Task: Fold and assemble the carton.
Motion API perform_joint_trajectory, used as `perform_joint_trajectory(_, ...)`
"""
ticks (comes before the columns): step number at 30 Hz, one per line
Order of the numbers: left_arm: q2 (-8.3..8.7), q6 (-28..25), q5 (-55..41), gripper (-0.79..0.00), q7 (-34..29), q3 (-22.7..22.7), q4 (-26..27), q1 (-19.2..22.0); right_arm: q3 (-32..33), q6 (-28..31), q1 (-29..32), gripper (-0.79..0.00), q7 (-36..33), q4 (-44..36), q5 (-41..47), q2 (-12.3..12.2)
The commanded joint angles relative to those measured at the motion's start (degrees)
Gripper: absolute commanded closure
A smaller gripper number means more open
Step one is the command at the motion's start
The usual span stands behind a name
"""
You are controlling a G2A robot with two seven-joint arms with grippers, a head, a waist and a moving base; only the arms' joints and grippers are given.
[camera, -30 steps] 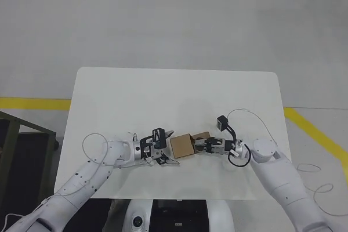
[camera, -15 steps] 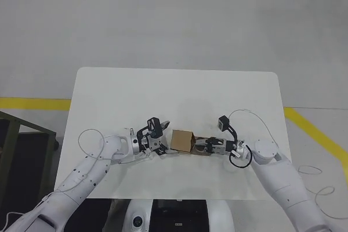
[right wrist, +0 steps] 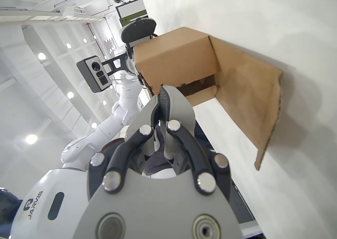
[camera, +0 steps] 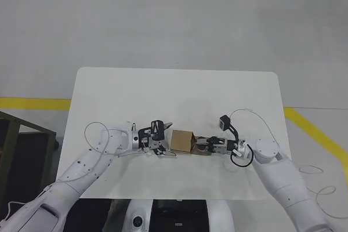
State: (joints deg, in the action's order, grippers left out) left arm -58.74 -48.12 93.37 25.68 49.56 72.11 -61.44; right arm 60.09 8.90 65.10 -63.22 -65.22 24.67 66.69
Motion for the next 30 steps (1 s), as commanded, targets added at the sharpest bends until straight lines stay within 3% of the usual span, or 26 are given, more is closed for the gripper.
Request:
perform_joint_trajectory(1, -0.21, -0.38, 1.88, -0.785, 1.50, -1.14, -0.79, 0.78, 0.04, -0.04, -0.09, 0.000, -0.07, 0.07, 0.05, -0.01)
perform_joint_trajectory(21, -2.23, -1.05, 2.11, -0.785, 5.55, -5.35, -6.43, 4.93, 1.52, 0.05, 0.95, 0.000, 0.11, -0.45, 0.15, -0.61)
perform_joint_trajectory(30, -2.32, -1.06, 1.75, -0.702, 5.86, -5.36, -6.81, 4.98, 2.92, 0.40, 1.80, 0.000, 0.50, -1.09, 0.06, -1.09)
